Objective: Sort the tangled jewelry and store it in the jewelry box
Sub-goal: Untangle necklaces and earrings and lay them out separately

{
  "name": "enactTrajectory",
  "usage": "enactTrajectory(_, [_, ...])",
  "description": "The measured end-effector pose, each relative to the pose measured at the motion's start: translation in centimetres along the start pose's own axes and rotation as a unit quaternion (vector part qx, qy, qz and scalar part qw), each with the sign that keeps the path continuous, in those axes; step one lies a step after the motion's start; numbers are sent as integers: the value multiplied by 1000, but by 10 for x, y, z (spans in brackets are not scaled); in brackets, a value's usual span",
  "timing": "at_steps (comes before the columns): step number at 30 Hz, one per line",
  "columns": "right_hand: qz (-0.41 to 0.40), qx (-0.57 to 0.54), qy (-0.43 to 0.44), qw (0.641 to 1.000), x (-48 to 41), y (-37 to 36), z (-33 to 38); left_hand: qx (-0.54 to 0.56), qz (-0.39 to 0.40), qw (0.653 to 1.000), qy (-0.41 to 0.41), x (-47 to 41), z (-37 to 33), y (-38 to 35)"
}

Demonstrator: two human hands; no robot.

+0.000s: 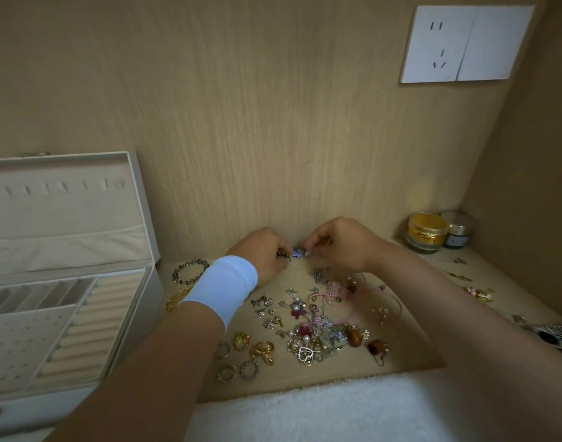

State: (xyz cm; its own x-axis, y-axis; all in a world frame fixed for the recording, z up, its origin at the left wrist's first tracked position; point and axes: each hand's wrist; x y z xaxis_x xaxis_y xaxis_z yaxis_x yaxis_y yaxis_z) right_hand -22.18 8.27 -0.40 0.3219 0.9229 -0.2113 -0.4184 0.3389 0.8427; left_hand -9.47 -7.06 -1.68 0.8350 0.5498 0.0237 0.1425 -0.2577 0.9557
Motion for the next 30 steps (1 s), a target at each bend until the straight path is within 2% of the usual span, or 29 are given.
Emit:
enactTrajectory(3, [-15, 18, 17, 1000, 15, 14, 8, 43, -13, 999, -16, 19, -8, 5])
enactTrajectory(6, [17, 27, 26, 999, 35, 17, 24, 79, 6, 997, -21, 42, -16, 4])
enactTrajectory(12, [116, 6, 36, 993, 64, -8, 45, 49, 36, 998, -22, 80, -7, -1])
enactTrajectory(15, [120, 41, 20, 992, 66, -16, 43, 23, 37, 999, -16, 89, 2, -5])
enactTrajectory(19, [122, 114, -7, 986, 66, -10, 40, 185, 73, 980, -18, 96, 3, -7])
enactTrajectory(21, [117, 114, -17, 987, 67, -7, 39, 238, 45, 970, -10, 93, 9, -1])
enactTrajectory(24, [60, 118, 2, 991, 62, -8, 45, 270, 13, 963, 1, 88, 22, 14])
enactTrajectory(26, [48, 119, 37, 991, 55, -16, 56, 249, -11, 968, 15, 87, 28, 22])
enactTrajectory(30, [111, 53, 110, 986, 36, -43, 78, 121, -20, 991, 47, 95, 27, 30])
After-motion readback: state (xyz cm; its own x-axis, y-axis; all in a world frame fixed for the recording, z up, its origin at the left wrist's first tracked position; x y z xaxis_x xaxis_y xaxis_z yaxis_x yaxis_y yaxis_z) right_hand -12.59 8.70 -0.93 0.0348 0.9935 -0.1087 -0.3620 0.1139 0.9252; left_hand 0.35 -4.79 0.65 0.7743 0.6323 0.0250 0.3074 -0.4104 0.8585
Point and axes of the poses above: each hand's wrist, its own x-axis away from the middle knuckle, its own y-axis out of the back of the hand, z = x × y, and after that the axes turned 15 degrees about y, right-handed
